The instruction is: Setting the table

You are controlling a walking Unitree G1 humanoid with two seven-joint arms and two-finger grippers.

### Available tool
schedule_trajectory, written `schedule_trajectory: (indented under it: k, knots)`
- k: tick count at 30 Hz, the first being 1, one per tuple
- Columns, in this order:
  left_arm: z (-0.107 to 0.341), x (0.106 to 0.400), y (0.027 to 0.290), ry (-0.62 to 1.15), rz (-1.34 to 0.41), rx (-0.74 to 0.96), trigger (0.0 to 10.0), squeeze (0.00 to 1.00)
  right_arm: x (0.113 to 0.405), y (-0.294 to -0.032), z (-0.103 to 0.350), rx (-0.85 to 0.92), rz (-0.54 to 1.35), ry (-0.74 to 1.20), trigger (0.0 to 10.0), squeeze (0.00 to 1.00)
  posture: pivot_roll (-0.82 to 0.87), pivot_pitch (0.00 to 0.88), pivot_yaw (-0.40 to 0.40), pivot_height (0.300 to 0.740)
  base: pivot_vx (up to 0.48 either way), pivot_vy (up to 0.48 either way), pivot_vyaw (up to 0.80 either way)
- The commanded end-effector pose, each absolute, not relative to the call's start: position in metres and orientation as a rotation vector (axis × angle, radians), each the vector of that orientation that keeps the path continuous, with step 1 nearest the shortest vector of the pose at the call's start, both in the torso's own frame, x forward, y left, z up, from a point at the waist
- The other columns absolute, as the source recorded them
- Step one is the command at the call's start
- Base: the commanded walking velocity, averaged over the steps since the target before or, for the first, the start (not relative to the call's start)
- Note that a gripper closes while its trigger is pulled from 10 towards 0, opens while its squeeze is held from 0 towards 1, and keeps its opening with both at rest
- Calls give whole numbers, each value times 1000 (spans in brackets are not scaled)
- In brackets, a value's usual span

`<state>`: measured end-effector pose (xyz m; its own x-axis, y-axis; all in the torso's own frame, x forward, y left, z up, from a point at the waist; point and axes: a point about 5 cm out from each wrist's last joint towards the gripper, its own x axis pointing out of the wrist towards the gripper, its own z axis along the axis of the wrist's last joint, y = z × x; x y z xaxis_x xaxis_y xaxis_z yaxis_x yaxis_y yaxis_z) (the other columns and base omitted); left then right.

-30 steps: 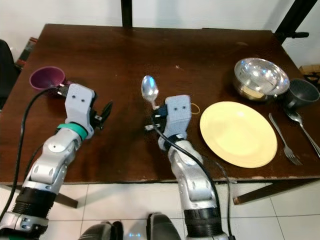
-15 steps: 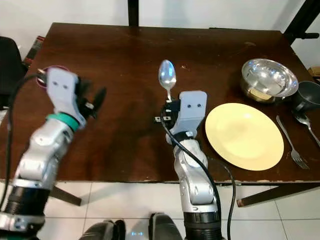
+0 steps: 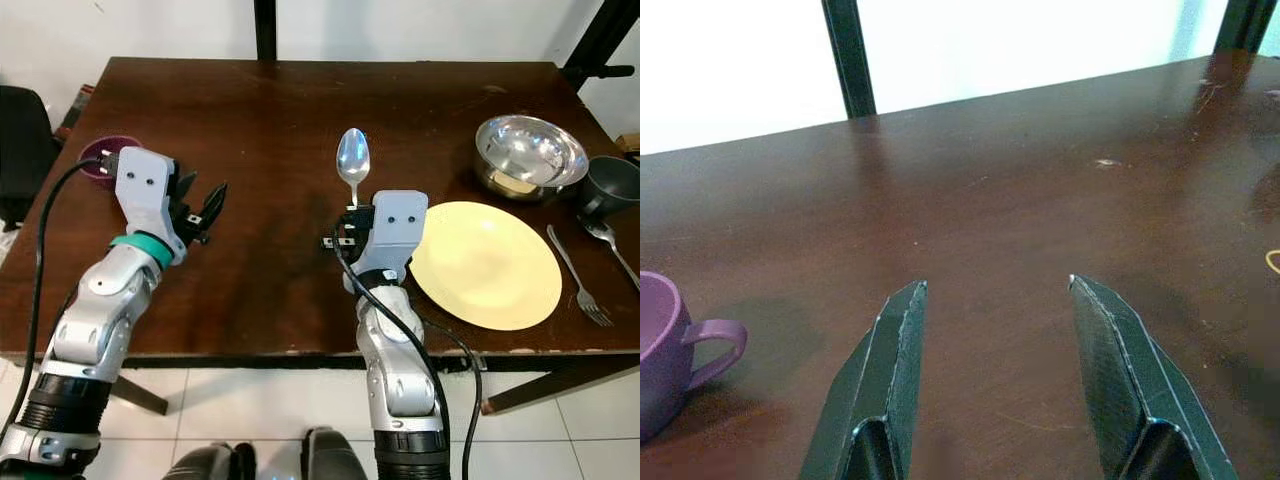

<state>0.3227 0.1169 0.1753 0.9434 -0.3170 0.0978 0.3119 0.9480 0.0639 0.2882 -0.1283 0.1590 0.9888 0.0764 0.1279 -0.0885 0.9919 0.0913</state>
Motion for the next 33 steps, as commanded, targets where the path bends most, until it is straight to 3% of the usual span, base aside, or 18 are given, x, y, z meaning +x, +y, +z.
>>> schedule_trajectory:
  k: [1, 33]
  knots:
    - [169, 322, 119, -75, -317, 54, 10000, 0, 289, -128, 160, 103, 81, -133, 10000, 0, -121, 17, 86, 740, -371, 0, 0]
    - [166, 319, 116, -65, -302, 52, 10000, 0, 290, -126, 155, 98, 107, -110, 10000, 0, -127, 31, 74, 740, -348, 0, 0]
